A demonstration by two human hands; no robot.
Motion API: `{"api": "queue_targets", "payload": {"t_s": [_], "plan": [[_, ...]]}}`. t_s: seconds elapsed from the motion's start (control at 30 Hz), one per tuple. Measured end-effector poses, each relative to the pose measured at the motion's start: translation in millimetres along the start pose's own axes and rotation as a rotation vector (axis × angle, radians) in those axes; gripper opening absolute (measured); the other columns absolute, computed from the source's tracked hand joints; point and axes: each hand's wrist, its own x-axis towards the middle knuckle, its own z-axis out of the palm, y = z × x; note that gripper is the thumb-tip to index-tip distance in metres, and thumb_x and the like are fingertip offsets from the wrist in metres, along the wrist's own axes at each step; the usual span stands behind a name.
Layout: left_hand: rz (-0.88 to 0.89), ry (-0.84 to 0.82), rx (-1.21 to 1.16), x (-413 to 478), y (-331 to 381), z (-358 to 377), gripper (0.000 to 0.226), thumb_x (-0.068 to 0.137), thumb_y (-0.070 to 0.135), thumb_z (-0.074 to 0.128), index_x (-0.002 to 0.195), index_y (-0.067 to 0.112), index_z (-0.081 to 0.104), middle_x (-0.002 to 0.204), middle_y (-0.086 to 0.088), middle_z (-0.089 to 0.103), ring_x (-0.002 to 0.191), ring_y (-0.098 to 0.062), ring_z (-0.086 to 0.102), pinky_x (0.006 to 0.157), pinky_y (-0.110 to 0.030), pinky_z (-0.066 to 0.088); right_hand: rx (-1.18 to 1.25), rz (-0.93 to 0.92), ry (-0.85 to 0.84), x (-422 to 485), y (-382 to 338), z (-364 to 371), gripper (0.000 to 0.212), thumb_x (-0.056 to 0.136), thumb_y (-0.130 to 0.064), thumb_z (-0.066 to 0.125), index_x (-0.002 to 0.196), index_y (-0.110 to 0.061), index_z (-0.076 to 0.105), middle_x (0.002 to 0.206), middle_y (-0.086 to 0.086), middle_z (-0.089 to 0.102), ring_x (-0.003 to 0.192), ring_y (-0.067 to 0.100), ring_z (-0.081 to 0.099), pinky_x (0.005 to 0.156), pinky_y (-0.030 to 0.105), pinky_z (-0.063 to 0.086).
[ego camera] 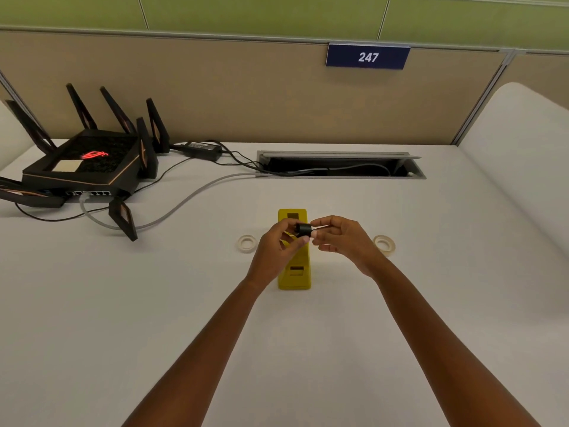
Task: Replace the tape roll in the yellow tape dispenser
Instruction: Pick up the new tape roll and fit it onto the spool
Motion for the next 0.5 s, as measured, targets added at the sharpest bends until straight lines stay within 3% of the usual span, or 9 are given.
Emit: {"api": "queue_targets", "payload": {"t_s": [0.07,0.17,0.23,0.4,0.5], "plan": [[-0.012,0.026,0.004,0,0,2,0.028,0.084,0.019,0.061,0.110,0.010,0.056,0.097,0.002,0.058,0.075,-0.004,0.053,0.062,-0.003,0.042,-0.056,-0.002,0.087,-2,6,-10,0.016,0.087,-0.007,0.059,0.102,-0.011,0.062,0.096,0.013,0.064,0.084,0.020,0.061,0.070,0.017,0.051],[-0.030,0.056,0.001,0,0,4,0.023,0.085,0.019,0.061,0.106,0.011,0.058,0.097,0.000,0.058,0.073,-0.005,0.053,0.061,-0.004,0.041,-0.454,-0.056,0.331,-2,25,-31,0.018,0.088,-0.007,0.058,0.104,-0.006,0.065,0.101,0.006,0.066,0.091,0.019,0.062,0.070,0.007,0.046],[-0.043,0.071,0.001,1,-1,5,0.021,0.085,0.020,0.060,0.104,0.011,0.059,0.096,-0.001,0.059,0.073,-0.004,0.053,0.062,-0.005,0.041,-0.654,-0.067,0.432,-3,38,-47,0.021,0.087,-0.003,0.057,0.107,-0.005,0.063,0.115,0.010,0.065,0.102,0.026,0.061,0.084,0.020,0.044],[-0.060,0.073,0.008,0,-2,7,0.020,0.086,0.019,0.060,0.104,0.010,0.060,0.098,-0.001,0.058,0.075,-0.003,0.053,0.062,-0.004,0.041,-0.897,-0.026,0.444,-5,56,-69,0.036,0.083,0.015,0.042,0.112,0.003,0.060,0.127,0.018,0.055,0.117,0.036,0.051,0.093,0.040,0.046],[-0.056,0.064,0.014,0,-1,7,0.020,0.086,0.019,0.059,0.104,0.010,0.060,0.098,-0.001,0.058,0.075,-0.003,0.053,0.062,-0.004,0.041,-0.994,0.048,0.396,-5,63,-75,0.040,0.082,0.017,0.040,0.114,0.002,0.058,0.129,0.018,0.053,0.117,0.037,0.049,0.092,0.043,0.046]]}}
